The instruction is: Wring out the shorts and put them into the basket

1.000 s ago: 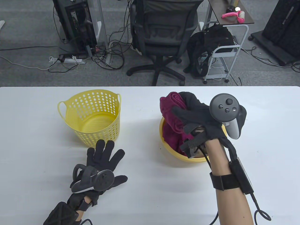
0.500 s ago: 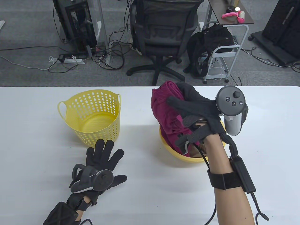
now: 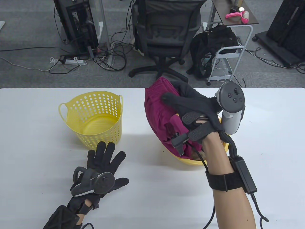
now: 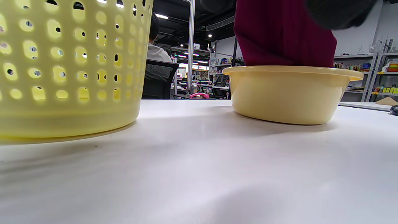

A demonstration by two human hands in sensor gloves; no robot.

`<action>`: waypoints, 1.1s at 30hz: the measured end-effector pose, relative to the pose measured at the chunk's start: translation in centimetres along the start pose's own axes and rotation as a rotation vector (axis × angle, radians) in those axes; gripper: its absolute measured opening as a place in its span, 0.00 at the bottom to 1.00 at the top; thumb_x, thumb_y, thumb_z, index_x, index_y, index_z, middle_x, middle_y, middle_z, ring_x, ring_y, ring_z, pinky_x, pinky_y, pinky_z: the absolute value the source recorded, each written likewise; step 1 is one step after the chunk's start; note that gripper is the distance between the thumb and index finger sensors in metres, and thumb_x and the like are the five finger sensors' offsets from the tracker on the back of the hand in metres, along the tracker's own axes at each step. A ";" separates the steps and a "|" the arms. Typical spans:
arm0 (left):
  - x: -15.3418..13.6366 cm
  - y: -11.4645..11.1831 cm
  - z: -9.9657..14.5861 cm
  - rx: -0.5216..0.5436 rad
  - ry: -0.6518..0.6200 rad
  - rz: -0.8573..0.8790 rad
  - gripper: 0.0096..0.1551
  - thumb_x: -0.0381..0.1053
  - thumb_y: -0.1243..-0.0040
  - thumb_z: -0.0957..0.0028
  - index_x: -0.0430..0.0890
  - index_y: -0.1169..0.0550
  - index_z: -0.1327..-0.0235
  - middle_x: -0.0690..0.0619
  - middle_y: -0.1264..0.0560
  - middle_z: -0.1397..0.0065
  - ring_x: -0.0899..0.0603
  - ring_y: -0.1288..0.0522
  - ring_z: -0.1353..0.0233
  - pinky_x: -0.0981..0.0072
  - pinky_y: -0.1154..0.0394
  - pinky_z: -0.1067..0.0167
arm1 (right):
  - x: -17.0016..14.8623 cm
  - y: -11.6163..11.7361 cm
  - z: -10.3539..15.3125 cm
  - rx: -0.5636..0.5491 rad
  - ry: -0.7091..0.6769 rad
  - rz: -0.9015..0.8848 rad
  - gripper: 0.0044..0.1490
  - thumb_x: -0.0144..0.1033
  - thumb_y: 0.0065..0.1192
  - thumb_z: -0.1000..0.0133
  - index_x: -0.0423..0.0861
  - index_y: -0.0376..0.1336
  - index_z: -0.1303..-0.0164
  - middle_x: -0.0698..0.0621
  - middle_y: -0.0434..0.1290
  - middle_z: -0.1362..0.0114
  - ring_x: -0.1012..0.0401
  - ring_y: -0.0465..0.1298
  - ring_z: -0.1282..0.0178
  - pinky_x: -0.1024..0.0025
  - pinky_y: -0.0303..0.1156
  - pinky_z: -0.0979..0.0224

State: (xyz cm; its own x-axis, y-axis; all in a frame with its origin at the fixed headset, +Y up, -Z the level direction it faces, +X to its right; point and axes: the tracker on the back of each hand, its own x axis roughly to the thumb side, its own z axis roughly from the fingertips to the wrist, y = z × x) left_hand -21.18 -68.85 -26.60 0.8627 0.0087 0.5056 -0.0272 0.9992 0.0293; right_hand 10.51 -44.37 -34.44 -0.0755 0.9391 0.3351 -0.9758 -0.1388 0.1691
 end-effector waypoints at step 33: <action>-0.1 0.4 0.3 0.034 0.003 0.005 0.58 0.78 0.48 0.50 0.49 0.47 0.13 0.28 0.60 0.10 0.15 0.61 0.16 0.13 0.55 0.34 | 3.1 3.9 -0.5 0.113 -0.055 -0.268 0.40 0.52 0.70 0.41 0.35 0.63 0.32 0.37 0.77 0.38 0.46 0.83 0.46 0.54 0.82 0.41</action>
State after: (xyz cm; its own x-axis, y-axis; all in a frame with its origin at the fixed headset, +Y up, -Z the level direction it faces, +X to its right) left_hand -21.48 -68.47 -26.38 0.8639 0.0136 0.5035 -0.0483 0.9973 0.0559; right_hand 6.37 -41.82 -33.24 0.1959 0.9290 0.3139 -0.9301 0.0746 0.3596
